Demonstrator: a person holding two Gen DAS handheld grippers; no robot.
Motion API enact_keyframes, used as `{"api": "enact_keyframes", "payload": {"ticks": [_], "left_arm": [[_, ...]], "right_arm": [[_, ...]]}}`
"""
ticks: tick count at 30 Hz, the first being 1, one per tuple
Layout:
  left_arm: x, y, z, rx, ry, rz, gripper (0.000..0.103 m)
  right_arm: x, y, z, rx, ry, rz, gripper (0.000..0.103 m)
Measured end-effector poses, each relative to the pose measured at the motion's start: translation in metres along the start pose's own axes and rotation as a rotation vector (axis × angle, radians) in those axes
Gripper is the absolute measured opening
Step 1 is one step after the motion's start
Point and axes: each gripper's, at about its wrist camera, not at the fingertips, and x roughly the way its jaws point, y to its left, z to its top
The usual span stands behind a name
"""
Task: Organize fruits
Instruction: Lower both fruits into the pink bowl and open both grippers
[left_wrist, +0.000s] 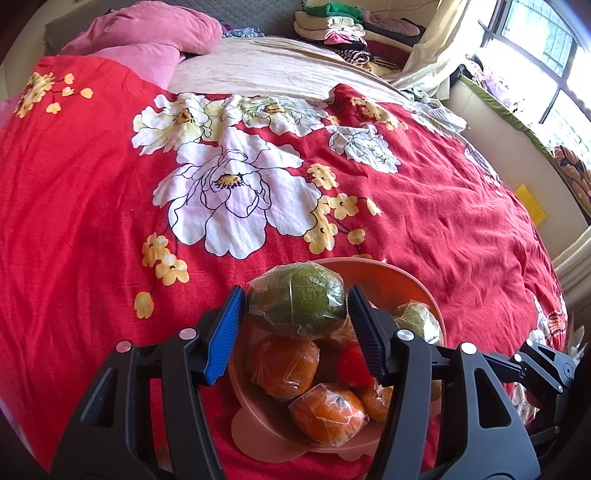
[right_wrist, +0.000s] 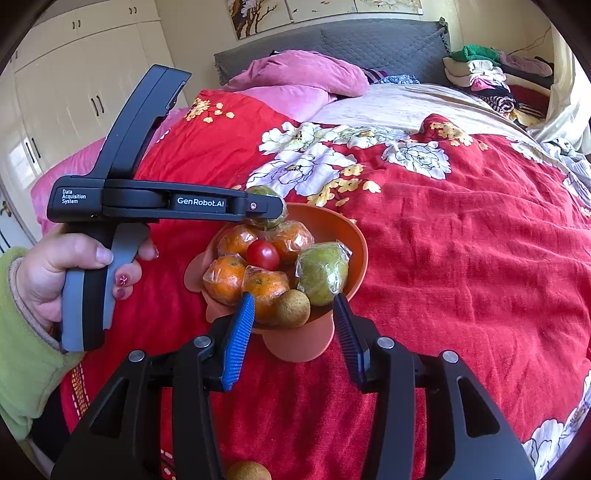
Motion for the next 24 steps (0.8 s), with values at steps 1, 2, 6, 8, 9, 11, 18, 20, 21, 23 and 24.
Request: {"api": "enact_keyframes", "payload": {"ticks": [1, 2, 6, 8, 9, 11, 18, 20, 21, 23, 24], "left_arm": [[-0.001, 0.000, 0.001, 0.001, -0.002, 0.000, 0.055], [-0.001, -0.001, 0.001, 0.004, -0.004, 0.000, 0.055], [-0.004, -0.002, 0.002, 0.007, -0.010, -0.001, 0.055], [-0.008, -0.002, 0.001, 0.004, -0.016, -0.003, 0.056], [-0.009, -0.002, 0.000, 0.003, -0.020, -0.005, 0.058], [-0.014, -0.003, -0.003, 0.002, -0.030, -0.008, 0.061], [-0.028, -0.005, -0.014, 0.002, -0.045, -0.001, 0.075], [-0.033, -0.007, -0.017, 0.009, -0.050, 0.003, 0.077], [-0.036, -0.007, -0.018, 0.013, -0.054, 0.005, 0.080], [-0.042, -0.008, -0.020, 0.020, -0.063, 0.013, 0.083], [-0.045, -0.009, -0.021, 0.024, -0.068, 0.016, 0.084]], "right_arm": [[-0.001, 0.000, 0.000, 0.001, -0.003, -0.002, 0.047], [-0.001, -0.001, 0.000, 0.002, -0.004, -0.001, 0.047], [-0.005, -0.001, 0.000, 0.005, -0.013, -0.008, 0.054], [-0.006, -0.002, 0.000, 0.006, -0.016, -0.014, 0.059], [-0.007, -0.002, 0.000, 0.007, -0.019, -0.015, 0.060], [-0.008, -0.002, 0.000, 0.007, -0.021, -0.018, 0.064], [-0.019, -0.004, 0.001, 0.019, -0.049, -0.037, 0.073], [-0.023, -0.006, 0.001, 0.025, -0.059, -0.044, 0.076], [-0.025, -0.006, 0.001, 0.025, -0.061, -0.049, 0.079], [-0.029, -0.006, 0.001, 0.022, -0.072, -0.060, 0.080], [-0.031, -0.005, 0.001, 0.021, -0.075, -0.066, 0.080]]}}
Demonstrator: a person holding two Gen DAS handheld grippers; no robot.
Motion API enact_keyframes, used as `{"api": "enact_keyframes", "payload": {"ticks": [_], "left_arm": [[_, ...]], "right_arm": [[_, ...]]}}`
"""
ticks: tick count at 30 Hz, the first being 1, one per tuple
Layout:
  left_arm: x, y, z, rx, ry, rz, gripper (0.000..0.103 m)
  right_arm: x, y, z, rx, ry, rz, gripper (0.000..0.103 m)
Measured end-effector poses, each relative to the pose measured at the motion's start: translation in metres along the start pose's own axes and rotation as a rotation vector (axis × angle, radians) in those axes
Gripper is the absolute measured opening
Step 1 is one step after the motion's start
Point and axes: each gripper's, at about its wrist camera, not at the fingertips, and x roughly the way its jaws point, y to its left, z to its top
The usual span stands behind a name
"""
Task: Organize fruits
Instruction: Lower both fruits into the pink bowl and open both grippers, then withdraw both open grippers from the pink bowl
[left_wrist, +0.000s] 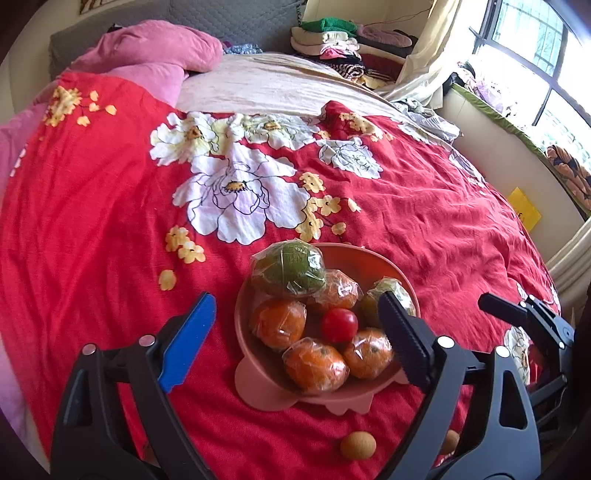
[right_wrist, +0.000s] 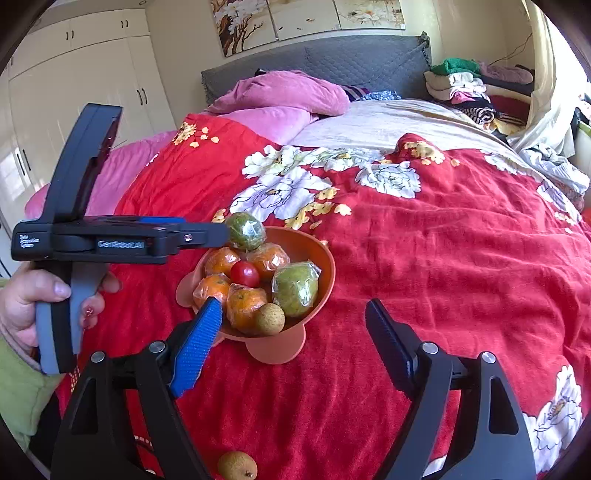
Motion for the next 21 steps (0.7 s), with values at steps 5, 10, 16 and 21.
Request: {"api": "enact_keyframes", "payload": {"ticks": [5, 10, 16, 21], "left_arm": [[-0.015, -0.004, -0.004, 0.011, -0.021, 0.003, 0.089], [-0.026, -0.011, -0.010, 0.024, -0.038, 0.004, 0.093], [-0.035, -0.018, -0.020, 0.018, -0.051, 0.004, 0.093], [-0.045, -0.025, -0.035, 0.013, -0.050, -0.012, 0.093]], "right_arm": [[-0.011, 0.002, -0.001, -0.010, -0.016, -0.014, 0.084], [-0.025, 0.008, -0.003, -0.027, -0.032, -0.021, 0.087], [-0.042, 0.016, -0.008, -0.050, -0.040, -0.032, 0.090], [-0.051, 0.021, -0.013, -0.064, -0.033, -0.028, 0.091]]}}
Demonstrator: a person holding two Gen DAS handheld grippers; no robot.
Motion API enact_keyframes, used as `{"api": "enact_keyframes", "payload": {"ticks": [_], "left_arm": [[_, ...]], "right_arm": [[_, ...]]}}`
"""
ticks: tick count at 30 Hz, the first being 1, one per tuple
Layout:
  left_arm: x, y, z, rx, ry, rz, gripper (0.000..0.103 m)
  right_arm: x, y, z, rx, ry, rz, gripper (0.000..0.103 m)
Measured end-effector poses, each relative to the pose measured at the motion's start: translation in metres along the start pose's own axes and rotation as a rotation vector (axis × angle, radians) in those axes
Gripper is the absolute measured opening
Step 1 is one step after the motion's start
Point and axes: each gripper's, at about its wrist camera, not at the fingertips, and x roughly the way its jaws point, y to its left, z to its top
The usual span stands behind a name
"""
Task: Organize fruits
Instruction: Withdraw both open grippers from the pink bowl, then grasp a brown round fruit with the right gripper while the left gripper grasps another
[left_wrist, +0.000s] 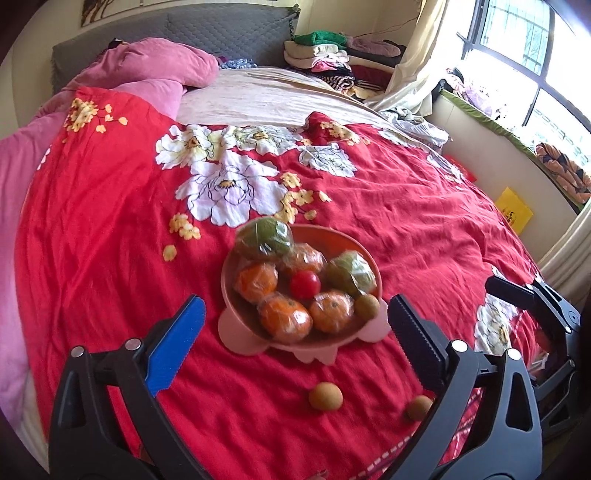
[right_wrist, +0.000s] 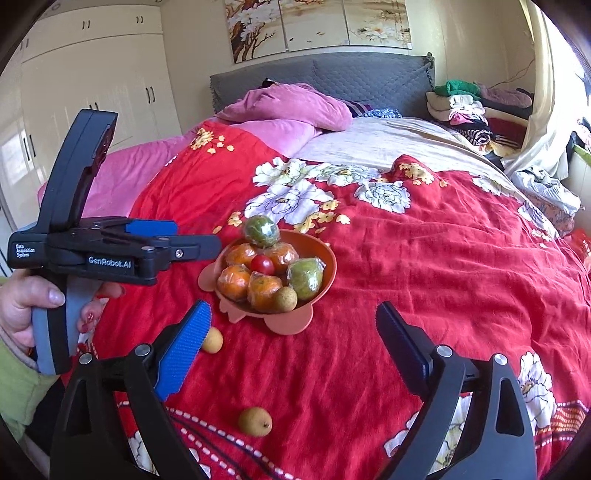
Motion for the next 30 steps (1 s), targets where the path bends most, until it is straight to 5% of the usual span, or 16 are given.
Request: {"api": "enact_keyframes", "payload": {"ticks": [19, 30], "left_arm": [[-0.006, -0.008, -0.049, 0.028, 0.056, 0.004, 0.093], [0.004, -0.012, -0.071, 0.030, 0.101, -0.008, 0.093]], "right_arm": [[-0.002, 0.021, -0.043, -0.040, 0.122, 0.036, 0.090], [0.015, 0.030, -0.063, -0.075, 0.204, 0.063, 0.048]]}}
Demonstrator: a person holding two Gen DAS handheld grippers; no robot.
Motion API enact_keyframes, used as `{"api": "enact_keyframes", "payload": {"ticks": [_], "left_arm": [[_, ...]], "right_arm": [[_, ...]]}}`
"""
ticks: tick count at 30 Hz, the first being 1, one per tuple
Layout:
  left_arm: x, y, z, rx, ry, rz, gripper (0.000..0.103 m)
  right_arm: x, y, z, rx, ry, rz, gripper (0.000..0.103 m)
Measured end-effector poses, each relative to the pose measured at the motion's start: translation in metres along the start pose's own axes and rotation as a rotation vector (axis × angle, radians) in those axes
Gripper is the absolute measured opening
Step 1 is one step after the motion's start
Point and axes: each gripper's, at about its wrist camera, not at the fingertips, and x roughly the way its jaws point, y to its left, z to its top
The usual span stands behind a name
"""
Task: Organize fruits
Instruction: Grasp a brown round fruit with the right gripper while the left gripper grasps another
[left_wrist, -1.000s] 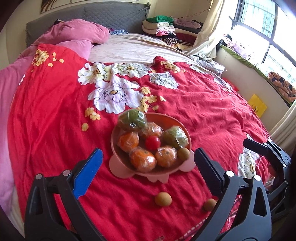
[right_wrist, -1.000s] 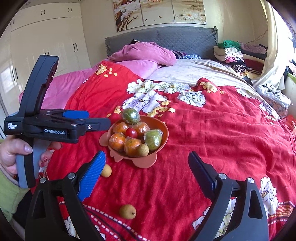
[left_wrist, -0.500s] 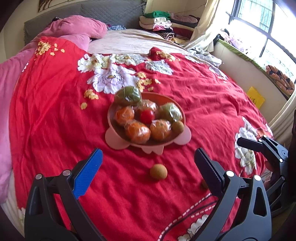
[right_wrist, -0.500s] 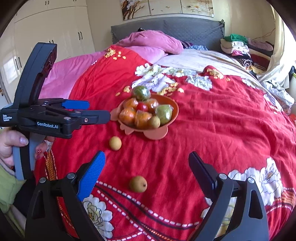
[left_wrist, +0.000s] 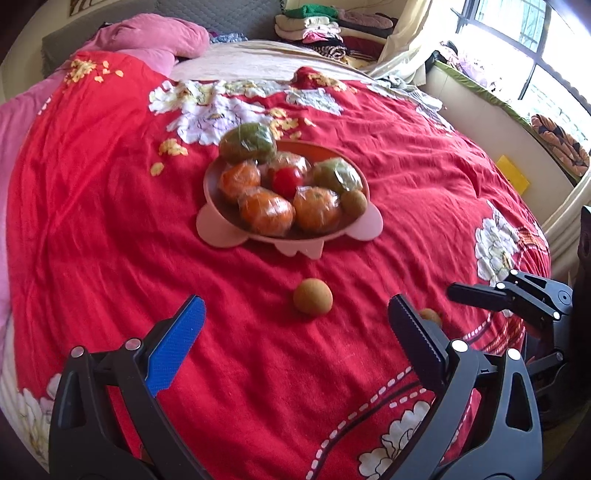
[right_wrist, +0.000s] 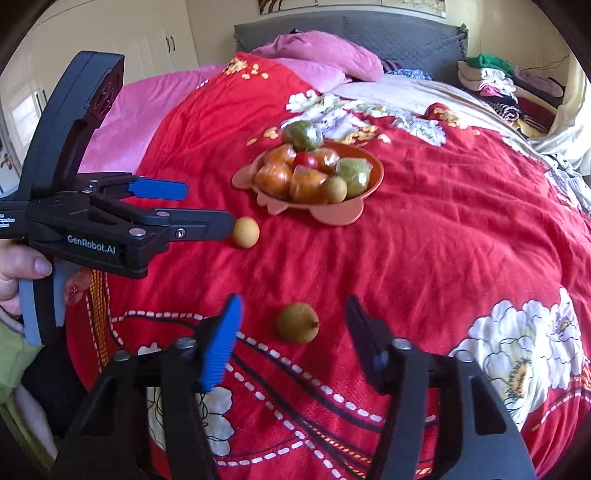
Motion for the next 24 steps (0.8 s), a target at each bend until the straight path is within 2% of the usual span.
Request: {"api": "enact_keyframes", "payload": {"ticks": [5, 9, 10, 14, 17, 19, 22, 24], "left_arm": [[0.004, -0.002, -0.003, 0.004, 0.013, -0.008, 0.093], [0.008, -0.005, -0.004, 0.009, 0.029, -0.023, 0.085], [0.010, -0.005, -0.005, 0.009, 0.033, -0.027, 0.084], [0.017, -0.007, -0.003, 0.013, 0.048, -0.053, 0.062], [0.022, -0.011, -0.002, 0.026, 0.054, -0.074, 0.054], [0.027, -0.012, 0.000, 0.021, 0.060, -0.078, 0.052], [0.034, -0.012, 0.002, 0.017, 0.063, -0.070, 0.042], [0.040, -0.010, 0.002, 0.013, 0.072, -0.056, 0.028]], "right_arm": [[0.010, 0.001, -0.003, 0.000, 0.024, 0.021, 0.036], [0.018, -0.002, -0.005, 0.004, 0.049, 0.003, 0.025], [0.019, -0.003, -0.006, 0.008, 0.051, 0.005, 0.025], [0.020, -0.004, -0.008, 0.010, 0.044, 0.007, 0.025], [0.016, -0.008, -0.006, 0.022, 0.030, 0.008, 0.025], [0.013, -0.011, -0.006, 0.033, 0.020, 0.011, 0.025], [0.009, -0.013, -0.004, 0.040, 0.008, 0.015, 0.025], [0.008, -0.013, -0.004, 0.041, 0.002, 0.015, 0.025]]}}
